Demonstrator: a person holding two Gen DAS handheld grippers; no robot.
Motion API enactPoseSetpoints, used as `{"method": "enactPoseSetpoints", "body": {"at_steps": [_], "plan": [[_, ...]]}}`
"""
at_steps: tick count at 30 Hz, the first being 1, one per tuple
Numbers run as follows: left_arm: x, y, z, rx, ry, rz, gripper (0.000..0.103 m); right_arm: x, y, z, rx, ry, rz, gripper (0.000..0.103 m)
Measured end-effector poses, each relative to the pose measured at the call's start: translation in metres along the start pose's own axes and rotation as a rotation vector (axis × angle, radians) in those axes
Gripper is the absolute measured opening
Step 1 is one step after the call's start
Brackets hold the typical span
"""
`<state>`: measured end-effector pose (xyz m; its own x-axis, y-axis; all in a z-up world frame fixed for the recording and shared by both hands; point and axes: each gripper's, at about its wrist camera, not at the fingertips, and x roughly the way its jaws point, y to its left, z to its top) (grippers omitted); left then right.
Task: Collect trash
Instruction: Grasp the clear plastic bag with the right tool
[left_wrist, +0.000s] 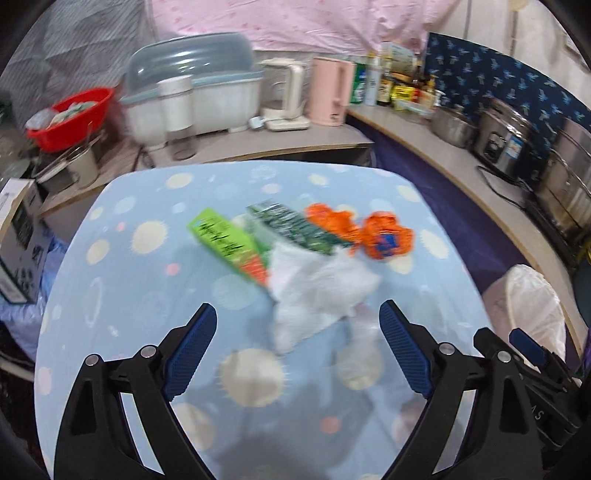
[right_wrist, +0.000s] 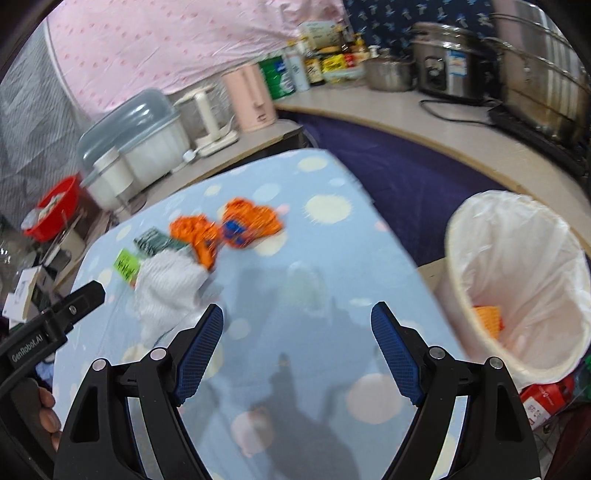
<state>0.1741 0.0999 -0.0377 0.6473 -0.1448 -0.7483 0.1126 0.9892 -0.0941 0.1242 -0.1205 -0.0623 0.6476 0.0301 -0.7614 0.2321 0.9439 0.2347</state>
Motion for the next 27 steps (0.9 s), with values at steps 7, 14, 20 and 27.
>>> {"method": "enactPoseSetpoints", "body": {"at_steps": [7, 14, 20, 27], "plan": [[0.014, 0.046, -0.007, -0.077, 0.031, 0.033, 0.085, 0.038, 0.041, -0.016, -0.055, 0.088, 0.048, 0.079], [0.027, 0.055, -0.008, -0.096, 0.054, 0.028, 0.085, 0.059, 0.065, -0.013, -0.081, 0.112, 0.076, 0.079], [0.037, 0.058, -0.008, -0.108, 0.071, 0.01, 0.085, 0.08, 0.079, -0.005, -0.093, 0.119, 0.079, 0.078], [0.047, 0.052, -0.007, -0.108, 0.083, -0.007, 0.085, 0.102, 0.08, -0.009, -0.093, 0.171, 0.111, 0.03]]}}
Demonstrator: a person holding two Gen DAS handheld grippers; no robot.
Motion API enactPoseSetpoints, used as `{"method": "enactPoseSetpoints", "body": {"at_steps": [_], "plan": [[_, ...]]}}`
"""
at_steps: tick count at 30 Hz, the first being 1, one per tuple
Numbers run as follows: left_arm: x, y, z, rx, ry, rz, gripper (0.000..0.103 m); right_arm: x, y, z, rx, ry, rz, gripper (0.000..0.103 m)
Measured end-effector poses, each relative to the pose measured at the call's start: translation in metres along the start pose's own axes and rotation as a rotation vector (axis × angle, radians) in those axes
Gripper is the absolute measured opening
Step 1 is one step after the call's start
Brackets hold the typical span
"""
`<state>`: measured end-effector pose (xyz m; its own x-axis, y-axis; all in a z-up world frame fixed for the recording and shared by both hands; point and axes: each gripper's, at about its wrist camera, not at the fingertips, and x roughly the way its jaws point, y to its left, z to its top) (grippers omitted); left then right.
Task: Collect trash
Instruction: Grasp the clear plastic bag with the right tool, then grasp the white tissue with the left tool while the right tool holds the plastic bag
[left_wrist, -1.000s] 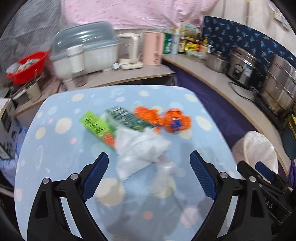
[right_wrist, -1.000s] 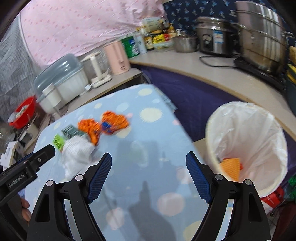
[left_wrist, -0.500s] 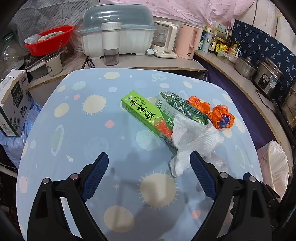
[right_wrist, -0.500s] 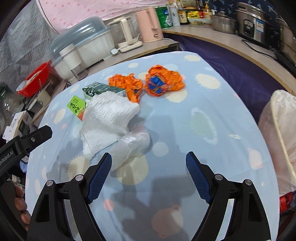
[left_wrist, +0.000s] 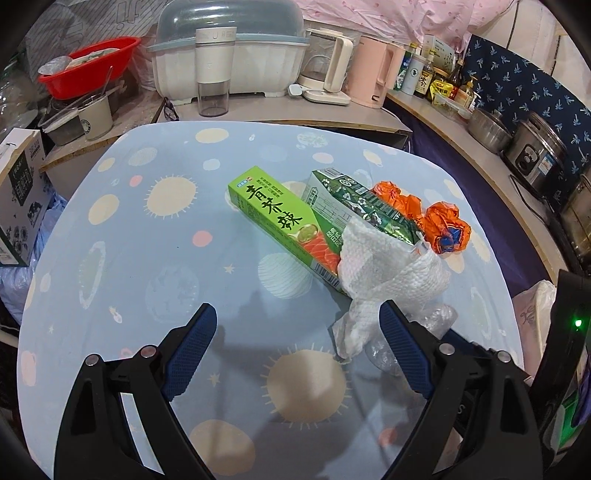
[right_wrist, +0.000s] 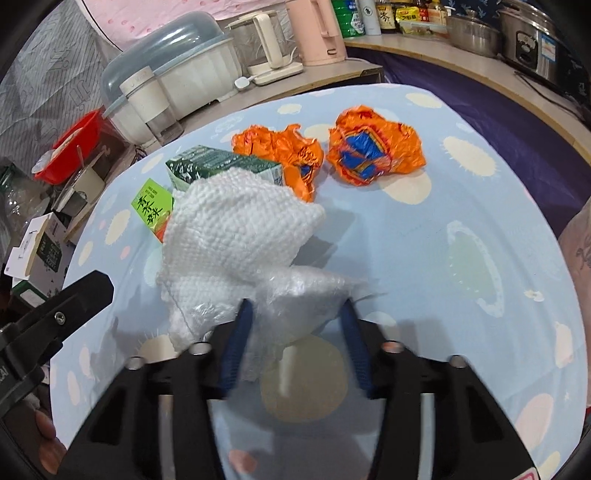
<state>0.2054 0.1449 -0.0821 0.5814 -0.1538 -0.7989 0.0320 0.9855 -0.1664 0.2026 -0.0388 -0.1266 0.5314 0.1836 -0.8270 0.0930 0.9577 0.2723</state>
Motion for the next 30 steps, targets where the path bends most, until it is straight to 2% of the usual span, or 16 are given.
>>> {"method": "enactPoseSetpoints", "body": {"at_steps": [3, 6, 16, 19, 20, 21, 23, 25, 30], "plan": [[0.004, -0.006, 0.002, 0.005, 0.003, -0.013, 0.085, -0.007, -0.002, -0.001, -0.02, -0.017, 0.001, 0.022], [0.006, -0.017, 0.003, 0.018, 0.002, -0.03, 0.085, -0.02, -0.01, -0.004, -0.015, -0.045, -0.016, 0.022], [0.023, -0.071, 0.007, 0.118, -0.015, -0.085, 0.083, -0.06, -0.074, -0.017, 0.118, -0.074, -0.063, 0.023], [0.033, -0.082, 0.007, 0.152, 0.002, -0.101, 0.063, -0.068, -0.088, -0.02, 0.142, -0.084, -0.078, 0.023], [0.037, -0.085, 0.006, 0.16, 0.015, -0.101, 0.051, -0.07, -0.091, -0.02, 0.148, -0.088, -0.081, 0.023], [0.04, -0.087, 0.005, 0.168, 0.032, -0.103, 0.034, -0.073, -0.095, -0.021, 0.155, -0.092, -0.083, 0.023], [0.042, -0.09, 0.002, 0.172, 0.067, -0.132, 0.015, -0.077, -0.101, -0.023, 0.165, -0.098, -0.087, 0.023], [0.038, -0.093, -0.002, 0.18, 0.063, -0.131, 0.007, -0.081, -0.107, -0.024, 0.173, -0.105, -0.088, 0.023], [0.018, -0.105, -0.011, 0.215, 0.044, -0.147, 0.004, -0.092, -0.117, -0.027, 0.194, -0.124, -0.085, 0.023]]}}
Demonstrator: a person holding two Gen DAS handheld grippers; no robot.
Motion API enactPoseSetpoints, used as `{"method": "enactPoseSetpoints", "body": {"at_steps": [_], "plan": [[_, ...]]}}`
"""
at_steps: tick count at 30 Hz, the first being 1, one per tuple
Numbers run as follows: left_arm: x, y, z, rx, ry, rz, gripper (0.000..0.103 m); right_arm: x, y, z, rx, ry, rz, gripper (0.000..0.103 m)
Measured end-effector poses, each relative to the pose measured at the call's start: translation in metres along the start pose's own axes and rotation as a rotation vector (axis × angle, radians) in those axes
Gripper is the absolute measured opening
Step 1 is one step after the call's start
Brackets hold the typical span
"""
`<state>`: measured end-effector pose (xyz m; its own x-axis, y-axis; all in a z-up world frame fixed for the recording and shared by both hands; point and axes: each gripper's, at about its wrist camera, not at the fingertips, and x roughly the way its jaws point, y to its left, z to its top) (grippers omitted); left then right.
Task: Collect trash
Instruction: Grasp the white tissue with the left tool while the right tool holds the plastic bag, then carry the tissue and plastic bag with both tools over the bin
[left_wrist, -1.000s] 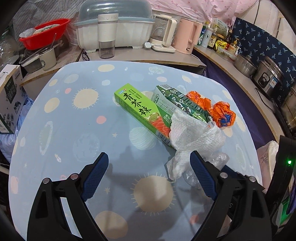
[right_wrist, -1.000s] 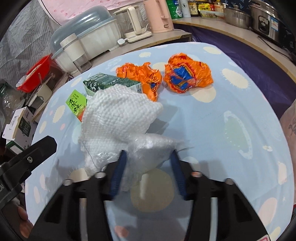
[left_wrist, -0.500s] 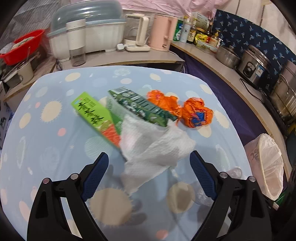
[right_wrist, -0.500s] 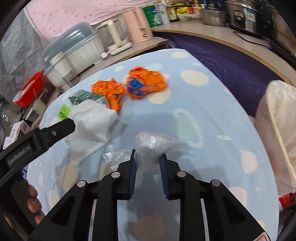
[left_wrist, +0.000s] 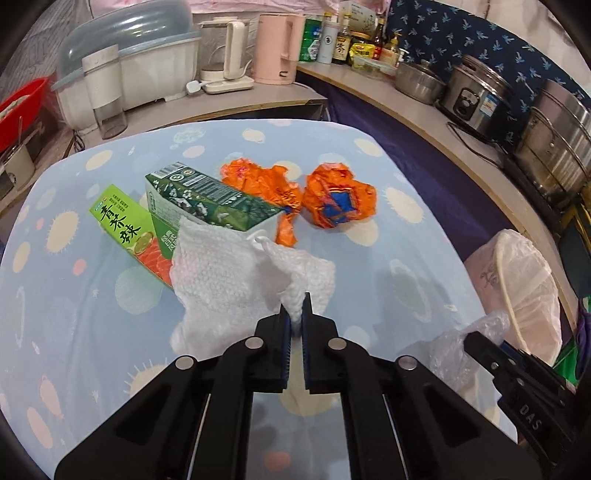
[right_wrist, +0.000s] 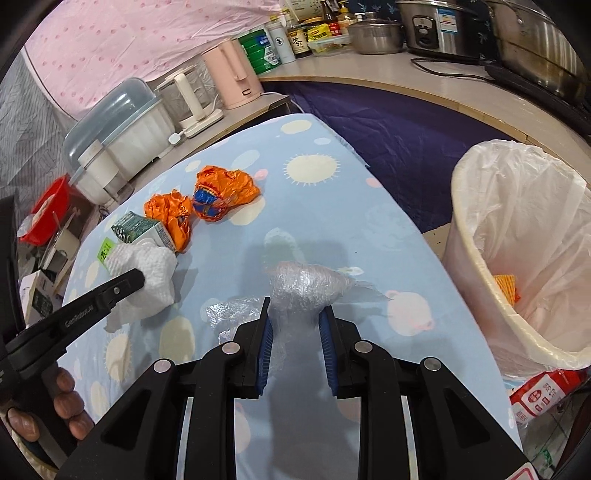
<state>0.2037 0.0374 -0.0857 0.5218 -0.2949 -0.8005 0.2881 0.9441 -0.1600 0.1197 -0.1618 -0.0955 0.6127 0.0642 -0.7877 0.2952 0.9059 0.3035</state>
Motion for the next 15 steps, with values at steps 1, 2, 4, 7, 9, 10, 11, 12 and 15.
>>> {"method": "enactPoseSetpoints", "body": {"at_steps": [1, 2, 4, 7, 9, 10, 11, 12, 15], "plan": [[-0.004, -0.004, -0.001, 0.006, -0.004, -0.005, 0.004, -0.003, -0.002, 0.0, 0.003, -0.005, 0.002, 0.023], [-0.009, -0.008, -0.002, 0.013, -0.008, -0.013, 0.004, -0.005, -0.003, 0.001, 0.005, -0.01, 0.003, 0.023], [-0.017, -0.017, -0.003, 0.024, -0.014, -0.026, 0.004, -0.011, -0.007, 0.001, 0.01, -0.022, 0.006, 0.023], [-0.03, -0.03, -0.006, 0.042, -0.025, -0.047, 0.004, -0.02, -0.013, 0.001, 0.019, -0.04, 0.01, 0.023], [-0.038, -0.038, -0.008, 0.055, -0.032, -0.061, 0.004, -0.028, -0.017, 0.001, 0.022, -0.054, 0.009, 0.023], [-0.042, -0.043, -0.009, 0.061, -0.036, -0.068, 0.004, -0.032, -0.02, 0.001, 0.024, -0.061, 0.009, 0.023], [-0.045, -0.048, -0.009, 0.066, -0.039, -0.075, 0.004, -0.035, -0.022, 0.001, 0.025, -0.067, 0.009, 0.023], [-0.048, -0.051, -0.01, 0.07, -0.04, -0.083, 0.004, -0.039, -0.025, 0.001, 0.028, -0.076, 0.008, 0.023], [-0.057, -0.065, -0.011, 0.09, -0.049, -0.106, 0.004, -0.052, -0.034, 0.001, 0.039, -0.102, 0.003, 0.023]]}}
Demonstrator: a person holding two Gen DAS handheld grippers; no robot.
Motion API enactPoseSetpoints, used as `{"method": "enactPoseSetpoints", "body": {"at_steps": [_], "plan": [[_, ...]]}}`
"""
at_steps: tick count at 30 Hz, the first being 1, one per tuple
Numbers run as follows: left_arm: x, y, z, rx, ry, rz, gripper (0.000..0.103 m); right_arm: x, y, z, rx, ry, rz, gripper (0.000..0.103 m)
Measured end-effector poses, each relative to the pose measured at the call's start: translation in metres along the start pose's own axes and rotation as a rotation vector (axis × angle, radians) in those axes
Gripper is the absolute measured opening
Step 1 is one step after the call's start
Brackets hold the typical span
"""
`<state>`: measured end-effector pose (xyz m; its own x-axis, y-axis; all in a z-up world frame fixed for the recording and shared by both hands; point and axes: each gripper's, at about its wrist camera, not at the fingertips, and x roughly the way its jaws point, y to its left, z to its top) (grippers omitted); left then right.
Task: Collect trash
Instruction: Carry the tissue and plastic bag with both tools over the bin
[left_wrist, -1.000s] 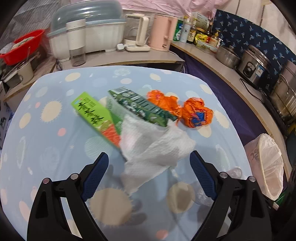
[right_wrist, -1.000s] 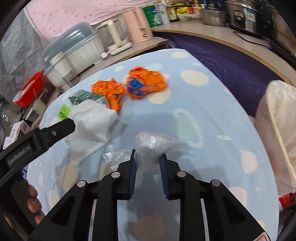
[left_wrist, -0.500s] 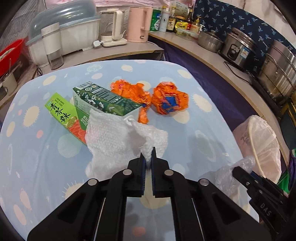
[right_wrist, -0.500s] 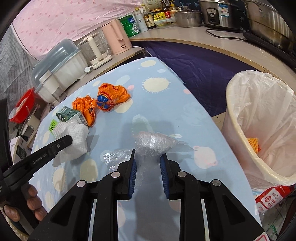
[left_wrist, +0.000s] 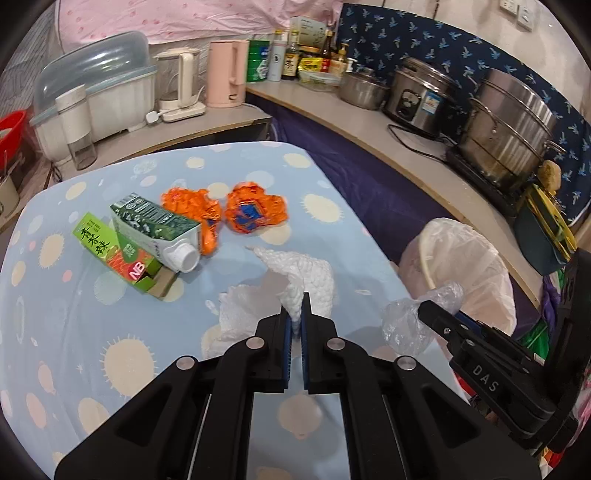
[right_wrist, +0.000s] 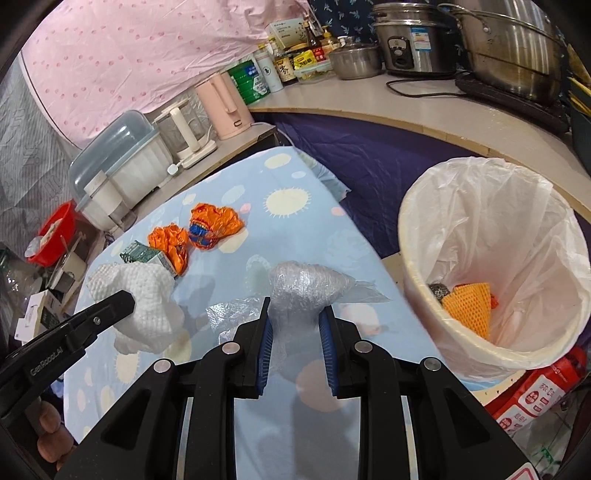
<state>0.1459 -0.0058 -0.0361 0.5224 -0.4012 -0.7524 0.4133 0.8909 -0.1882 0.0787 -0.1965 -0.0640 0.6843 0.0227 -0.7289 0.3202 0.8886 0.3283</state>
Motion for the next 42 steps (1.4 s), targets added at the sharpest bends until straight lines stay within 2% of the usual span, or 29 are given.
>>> {"method": "enactPoseSetpoints", "body": {"at_steps": [8, 22, 30, 42], "plan": [[-0.014, -0.05, 0.004, 0.085, -0.024, -0.074, 0.004, -0.033, -0.042, 0.008, 0.068, -0.074, -0.035, 0.023], [-0.028, -0.153, 0.025, 0.234, -0.082, -0.222, 0.004, -0.084, -0.125, 0.03, 0.177, -0.2, -0.15, 0.023], [-0.016, -0.2, 0.038, 0.289, -0.078, -0.281, 0.004, -0.084, -0.155, 0.048, 0.195, -0.218, -0.19, 0.024], [0.016, -0.234, 0.046, 0.32, -0.061, -0.28, 0.004, -0.069, -0.176, 0.065, 0.208, -0.222, -0.212, 0.028]]}}
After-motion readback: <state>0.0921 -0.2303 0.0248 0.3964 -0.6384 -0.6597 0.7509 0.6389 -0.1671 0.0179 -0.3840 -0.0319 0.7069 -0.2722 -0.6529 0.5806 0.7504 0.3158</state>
